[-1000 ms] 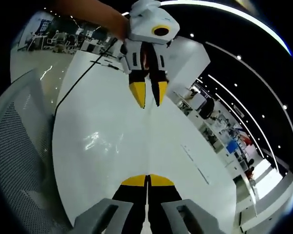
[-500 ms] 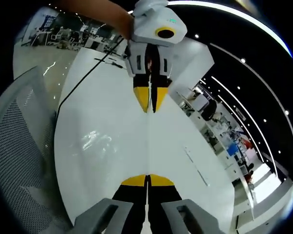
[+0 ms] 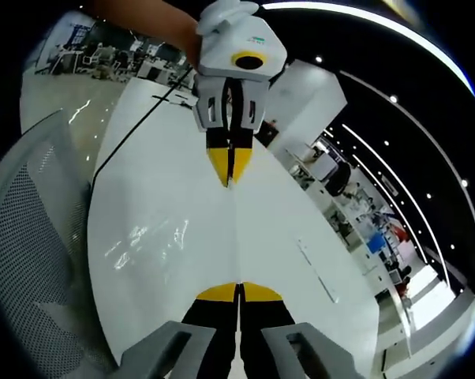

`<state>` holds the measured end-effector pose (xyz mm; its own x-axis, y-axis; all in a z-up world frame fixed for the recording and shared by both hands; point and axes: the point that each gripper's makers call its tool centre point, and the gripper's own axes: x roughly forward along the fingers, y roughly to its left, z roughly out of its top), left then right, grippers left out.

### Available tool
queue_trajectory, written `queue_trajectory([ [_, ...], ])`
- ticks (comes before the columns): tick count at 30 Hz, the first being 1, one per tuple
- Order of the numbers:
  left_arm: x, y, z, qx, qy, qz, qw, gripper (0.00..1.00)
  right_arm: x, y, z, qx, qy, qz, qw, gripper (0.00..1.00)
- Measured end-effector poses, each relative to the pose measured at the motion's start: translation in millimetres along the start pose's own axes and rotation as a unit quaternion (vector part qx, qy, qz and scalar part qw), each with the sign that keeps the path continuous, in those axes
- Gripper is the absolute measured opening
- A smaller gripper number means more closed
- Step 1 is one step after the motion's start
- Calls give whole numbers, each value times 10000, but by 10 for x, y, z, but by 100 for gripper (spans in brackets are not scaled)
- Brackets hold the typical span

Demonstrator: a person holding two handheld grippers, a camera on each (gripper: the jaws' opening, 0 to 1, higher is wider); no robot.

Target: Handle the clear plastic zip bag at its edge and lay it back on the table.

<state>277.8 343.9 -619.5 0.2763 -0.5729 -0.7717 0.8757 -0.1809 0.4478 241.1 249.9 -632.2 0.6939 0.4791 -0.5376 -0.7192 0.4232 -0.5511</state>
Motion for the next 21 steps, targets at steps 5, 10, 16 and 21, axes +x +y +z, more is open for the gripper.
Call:
queue_trajectory([
  [5,-12,-33,10,140,14,-22,9999,0,15,16,-18,20,20,120,9999,0],
  [10,-30,-51,11,100,2,-32,9999,0,10,40,-10,83,2,197,9998,0],
  [16,-47,-67,0,-18,18,47,10000,0,-2,66,48,344,-82,366,9987,4],
  [21,-61,-84,-4,-106,48,88,9999,0,-25,73,160,216,-185,448,9986,5],
])
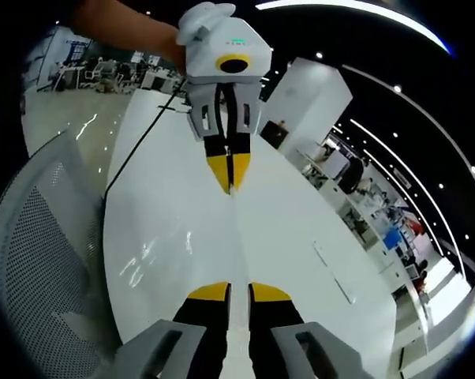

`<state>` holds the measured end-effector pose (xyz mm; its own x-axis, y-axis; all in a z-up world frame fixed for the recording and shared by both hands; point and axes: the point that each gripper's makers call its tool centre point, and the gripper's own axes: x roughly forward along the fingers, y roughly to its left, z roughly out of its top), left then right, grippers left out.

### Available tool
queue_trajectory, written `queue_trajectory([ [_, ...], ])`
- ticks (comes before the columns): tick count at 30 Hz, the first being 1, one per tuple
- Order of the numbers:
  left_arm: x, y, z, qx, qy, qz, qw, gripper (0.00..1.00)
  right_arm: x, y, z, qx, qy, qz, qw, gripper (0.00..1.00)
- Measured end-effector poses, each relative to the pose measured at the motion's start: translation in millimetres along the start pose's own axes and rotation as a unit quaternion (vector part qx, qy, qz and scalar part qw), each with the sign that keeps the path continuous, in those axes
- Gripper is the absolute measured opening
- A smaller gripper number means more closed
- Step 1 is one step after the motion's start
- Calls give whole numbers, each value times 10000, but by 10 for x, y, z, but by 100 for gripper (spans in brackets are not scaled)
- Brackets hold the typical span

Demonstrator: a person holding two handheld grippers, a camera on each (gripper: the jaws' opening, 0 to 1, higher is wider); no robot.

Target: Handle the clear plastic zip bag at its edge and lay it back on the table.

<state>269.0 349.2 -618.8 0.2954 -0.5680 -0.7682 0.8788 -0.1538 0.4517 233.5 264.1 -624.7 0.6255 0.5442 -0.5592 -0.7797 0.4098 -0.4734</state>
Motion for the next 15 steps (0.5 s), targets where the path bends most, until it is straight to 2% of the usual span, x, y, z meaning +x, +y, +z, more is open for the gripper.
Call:
queue_trajectory([
  [6,-15,-30,-4,-38,31,35,10000,0,23,-28,120,-119,-72,86,9999,7],
  [15,6,-149,87,69,116,87,9999,0,61,-17,312,-321,-223,206,9990,9],
])
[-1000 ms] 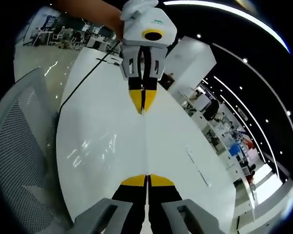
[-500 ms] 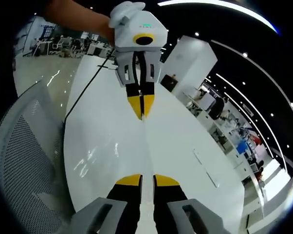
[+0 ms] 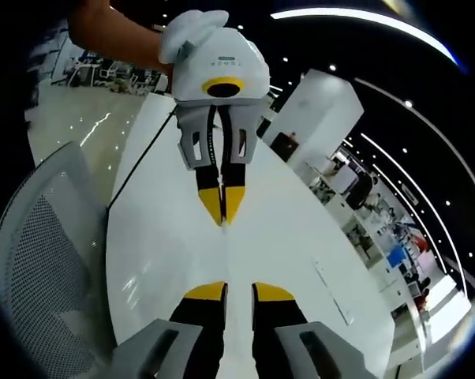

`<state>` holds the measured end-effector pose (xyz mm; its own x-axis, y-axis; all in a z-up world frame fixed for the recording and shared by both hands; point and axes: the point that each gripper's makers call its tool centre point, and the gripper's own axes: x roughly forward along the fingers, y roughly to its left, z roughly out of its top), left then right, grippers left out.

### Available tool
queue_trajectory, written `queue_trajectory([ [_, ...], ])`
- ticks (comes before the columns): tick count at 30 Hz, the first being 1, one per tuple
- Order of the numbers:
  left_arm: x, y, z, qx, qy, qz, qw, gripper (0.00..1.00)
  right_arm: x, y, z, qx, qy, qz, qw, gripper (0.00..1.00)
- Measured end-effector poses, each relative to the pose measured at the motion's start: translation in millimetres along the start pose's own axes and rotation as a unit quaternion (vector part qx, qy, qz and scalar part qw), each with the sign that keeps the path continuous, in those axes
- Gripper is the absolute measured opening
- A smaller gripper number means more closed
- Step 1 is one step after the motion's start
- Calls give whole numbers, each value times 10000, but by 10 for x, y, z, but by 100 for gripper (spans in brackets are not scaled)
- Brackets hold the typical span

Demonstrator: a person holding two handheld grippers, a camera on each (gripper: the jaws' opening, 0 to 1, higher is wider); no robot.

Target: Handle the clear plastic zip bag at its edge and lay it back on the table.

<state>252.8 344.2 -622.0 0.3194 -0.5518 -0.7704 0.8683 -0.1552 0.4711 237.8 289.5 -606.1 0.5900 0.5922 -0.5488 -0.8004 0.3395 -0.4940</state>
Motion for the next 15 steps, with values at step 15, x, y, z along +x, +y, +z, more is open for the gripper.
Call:
queue_trajectory([
  [15,-32,-67,140,57,-16,35,10000,0,82,122,175,-184,-171,224,9994,10],
])
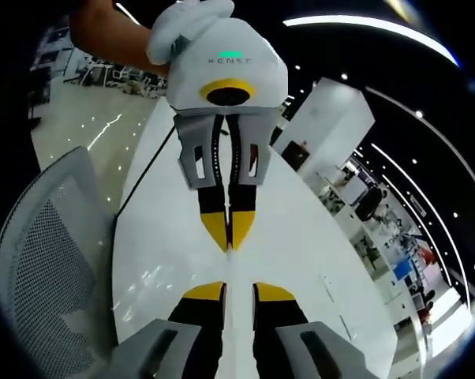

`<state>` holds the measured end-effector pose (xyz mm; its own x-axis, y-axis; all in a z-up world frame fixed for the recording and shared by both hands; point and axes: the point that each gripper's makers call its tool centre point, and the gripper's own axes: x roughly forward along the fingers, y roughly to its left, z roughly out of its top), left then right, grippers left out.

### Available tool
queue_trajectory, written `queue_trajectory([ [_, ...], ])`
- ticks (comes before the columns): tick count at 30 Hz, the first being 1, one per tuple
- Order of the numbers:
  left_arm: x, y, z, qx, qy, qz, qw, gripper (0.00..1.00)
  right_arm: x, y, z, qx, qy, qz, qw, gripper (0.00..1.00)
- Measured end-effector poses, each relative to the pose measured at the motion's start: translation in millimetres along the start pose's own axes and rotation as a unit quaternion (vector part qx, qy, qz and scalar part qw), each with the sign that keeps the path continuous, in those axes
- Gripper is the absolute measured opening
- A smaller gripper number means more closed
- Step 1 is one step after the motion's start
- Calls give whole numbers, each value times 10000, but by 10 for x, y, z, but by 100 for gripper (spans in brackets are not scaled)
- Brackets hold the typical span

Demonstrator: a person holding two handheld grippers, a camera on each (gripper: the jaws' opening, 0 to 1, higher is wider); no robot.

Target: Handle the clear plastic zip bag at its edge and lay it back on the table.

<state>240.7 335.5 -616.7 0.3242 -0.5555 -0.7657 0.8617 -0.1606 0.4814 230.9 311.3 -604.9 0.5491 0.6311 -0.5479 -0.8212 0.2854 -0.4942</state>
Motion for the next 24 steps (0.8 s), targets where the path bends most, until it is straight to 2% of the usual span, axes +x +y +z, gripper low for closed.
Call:
queue_trajectory([
  [9,-21,-9,100,15,-40,11,10000,0,30,38,48,-75,-27,67,9999,10],
  [24,-27,-58,153,42,-91,-13,9999,0,77,105,97,-160,-18,113,9998,7],
])
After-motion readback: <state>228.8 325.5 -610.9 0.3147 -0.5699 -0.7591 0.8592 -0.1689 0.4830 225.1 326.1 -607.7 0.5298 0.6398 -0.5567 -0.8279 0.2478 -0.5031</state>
